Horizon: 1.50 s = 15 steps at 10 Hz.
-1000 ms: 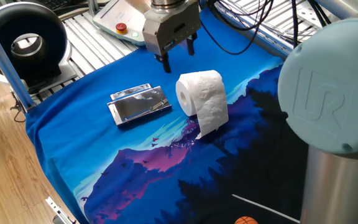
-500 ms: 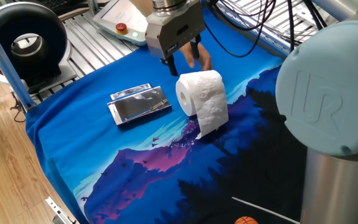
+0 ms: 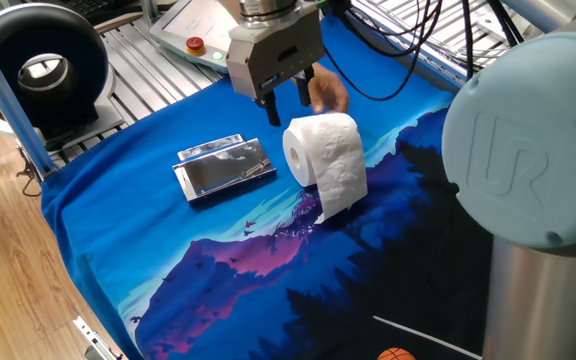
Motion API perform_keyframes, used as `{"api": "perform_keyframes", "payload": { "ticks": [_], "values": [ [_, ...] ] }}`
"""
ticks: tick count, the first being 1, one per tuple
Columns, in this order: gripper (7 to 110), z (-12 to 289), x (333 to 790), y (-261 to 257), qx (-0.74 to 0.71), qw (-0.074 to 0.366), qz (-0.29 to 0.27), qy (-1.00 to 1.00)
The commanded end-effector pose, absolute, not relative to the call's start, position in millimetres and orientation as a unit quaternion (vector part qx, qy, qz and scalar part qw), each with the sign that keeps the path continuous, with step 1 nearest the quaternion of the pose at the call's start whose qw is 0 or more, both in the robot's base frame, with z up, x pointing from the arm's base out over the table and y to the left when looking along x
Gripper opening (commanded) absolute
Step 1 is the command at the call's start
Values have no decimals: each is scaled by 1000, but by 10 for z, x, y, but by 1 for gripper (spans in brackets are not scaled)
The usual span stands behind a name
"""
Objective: Put the toilet paper on its holder
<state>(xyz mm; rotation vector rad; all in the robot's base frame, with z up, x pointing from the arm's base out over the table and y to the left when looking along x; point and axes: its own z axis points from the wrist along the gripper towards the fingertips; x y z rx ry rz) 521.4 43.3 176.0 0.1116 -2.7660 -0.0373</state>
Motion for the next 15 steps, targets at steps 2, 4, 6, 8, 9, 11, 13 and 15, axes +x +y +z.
{"api": "perform_keyframes", "payload": {
  "ticks": [2,4,6,8,9,11,13,15],
  "values": [
    [66,1796,5221,474,25,187,-28,-982],
    [66,1797,5225,500,20,186,-33,-982],
    [66,1806,5213,543,19,187,-41,-981],
    [66,1811,5209,580,20,186,-48,-981],
    [66,1808,5213,583,20,187,-49,-981],
    [66,1819,5199,564,20,187,-46,-981],
    [66,1821,5203,500,21,184,-35,-982],
    [66,1801,5259,510,15,177,-37,-983]
  ]
}}
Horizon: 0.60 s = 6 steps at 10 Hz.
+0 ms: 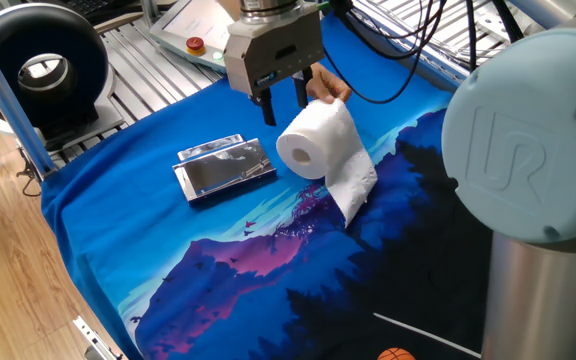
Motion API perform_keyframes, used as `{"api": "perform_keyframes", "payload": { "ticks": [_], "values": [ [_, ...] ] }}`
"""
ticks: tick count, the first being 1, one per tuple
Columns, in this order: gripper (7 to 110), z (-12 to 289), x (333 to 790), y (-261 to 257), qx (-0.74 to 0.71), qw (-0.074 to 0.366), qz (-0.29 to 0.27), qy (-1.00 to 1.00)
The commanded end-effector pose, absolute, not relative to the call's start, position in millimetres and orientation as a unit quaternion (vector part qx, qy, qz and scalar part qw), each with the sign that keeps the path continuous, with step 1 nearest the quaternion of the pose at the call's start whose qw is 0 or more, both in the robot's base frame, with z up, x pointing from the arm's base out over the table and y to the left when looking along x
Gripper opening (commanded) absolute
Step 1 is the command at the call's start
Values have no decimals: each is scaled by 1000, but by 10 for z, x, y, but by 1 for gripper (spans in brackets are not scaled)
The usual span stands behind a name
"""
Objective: Put the toilet paper on its holder
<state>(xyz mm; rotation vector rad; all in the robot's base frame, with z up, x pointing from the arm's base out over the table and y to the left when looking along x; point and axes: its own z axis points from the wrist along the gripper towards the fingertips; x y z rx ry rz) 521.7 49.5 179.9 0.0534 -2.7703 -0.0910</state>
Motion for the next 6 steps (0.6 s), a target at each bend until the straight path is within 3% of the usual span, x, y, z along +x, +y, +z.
{"api": "perform_keyframes", "payload": {
  "ticks": [1,6],
  "values": [
    [66,1796,5273,505,10,175,-35,-984],
    [66,1827,5199,497,18,187,-34,-982]
  ]
}}
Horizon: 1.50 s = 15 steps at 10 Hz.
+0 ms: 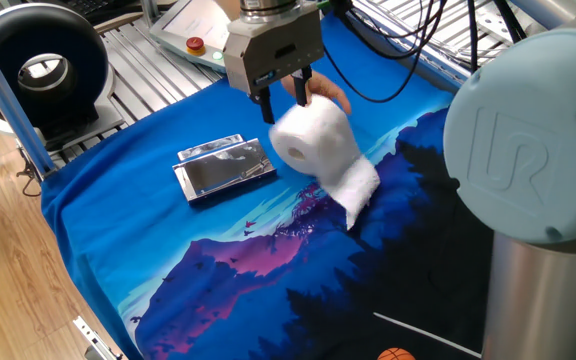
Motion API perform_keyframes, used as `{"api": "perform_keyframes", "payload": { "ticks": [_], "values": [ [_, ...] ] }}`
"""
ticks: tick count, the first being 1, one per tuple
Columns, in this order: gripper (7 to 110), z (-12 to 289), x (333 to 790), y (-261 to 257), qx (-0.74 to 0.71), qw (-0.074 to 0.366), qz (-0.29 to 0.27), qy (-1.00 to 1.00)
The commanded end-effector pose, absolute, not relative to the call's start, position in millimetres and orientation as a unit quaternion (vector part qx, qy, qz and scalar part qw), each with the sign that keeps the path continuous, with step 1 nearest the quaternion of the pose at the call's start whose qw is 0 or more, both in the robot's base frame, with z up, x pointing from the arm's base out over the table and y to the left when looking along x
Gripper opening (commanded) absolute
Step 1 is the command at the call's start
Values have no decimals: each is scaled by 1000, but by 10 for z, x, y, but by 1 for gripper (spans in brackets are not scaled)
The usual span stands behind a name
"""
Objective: Put the toilet paper on its holder
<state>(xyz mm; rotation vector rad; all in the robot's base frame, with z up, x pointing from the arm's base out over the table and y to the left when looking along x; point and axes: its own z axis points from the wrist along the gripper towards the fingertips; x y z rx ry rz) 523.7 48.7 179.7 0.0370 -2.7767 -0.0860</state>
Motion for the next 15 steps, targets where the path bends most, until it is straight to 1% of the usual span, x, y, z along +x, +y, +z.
{"api": "perform_keyframes", "payload": {
  "ticks": [1,5,7,8,11,13,15],
  "values": [
    [66,1841,5171,492,20,191,-34,-981],
    [66,1982,4911,434,39,230,-28,-972],
    [66,2044,4819,329,51,250,-16,-967],
    [66,2062,4787,368,56,254,-24,-965],
    [66,2107,4665,392,65,271,-25,-960],
    [66,2112,4608,406,59,269,-19,-961],
    [66,2112,4595,388,54,258,-15,-965]
  ]
}}
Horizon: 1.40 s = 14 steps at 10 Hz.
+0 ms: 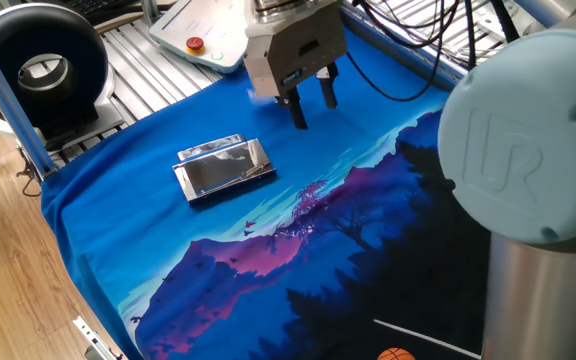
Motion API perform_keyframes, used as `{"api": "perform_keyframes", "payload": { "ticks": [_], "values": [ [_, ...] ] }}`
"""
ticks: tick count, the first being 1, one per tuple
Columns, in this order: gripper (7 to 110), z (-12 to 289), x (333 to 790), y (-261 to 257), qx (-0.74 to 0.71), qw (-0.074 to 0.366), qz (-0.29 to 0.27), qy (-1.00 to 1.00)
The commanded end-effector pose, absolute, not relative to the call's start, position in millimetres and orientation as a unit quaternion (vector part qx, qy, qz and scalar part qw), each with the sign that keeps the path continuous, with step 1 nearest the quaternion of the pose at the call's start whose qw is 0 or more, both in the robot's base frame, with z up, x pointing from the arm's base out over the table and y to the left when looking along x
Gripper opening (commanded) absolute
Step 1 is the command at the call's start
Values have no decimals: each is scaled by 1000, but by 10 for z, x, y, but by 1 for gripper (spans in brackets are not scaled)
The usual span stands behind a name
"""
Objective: Put the toilet paper on its holder
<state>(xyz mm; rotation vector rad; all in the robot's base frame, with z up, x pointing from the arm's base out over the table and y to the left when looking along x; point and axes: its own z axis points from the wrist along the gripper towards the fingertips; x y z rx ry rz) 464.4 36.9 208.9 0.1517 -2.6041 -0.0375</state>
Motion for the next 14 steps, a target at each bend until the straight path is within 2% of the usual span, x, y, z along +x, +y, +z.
{"api": "perform_keyframes", "payload": {
  "ticks": [1,11,14],
  "values": [
    [66,2103,4616,378,51,255,-13,-965],
    [66,2218,4497,423,75,280,-44,-956],
    [66,2216,4490,403,57,283,-33,-957]
  ]
}}
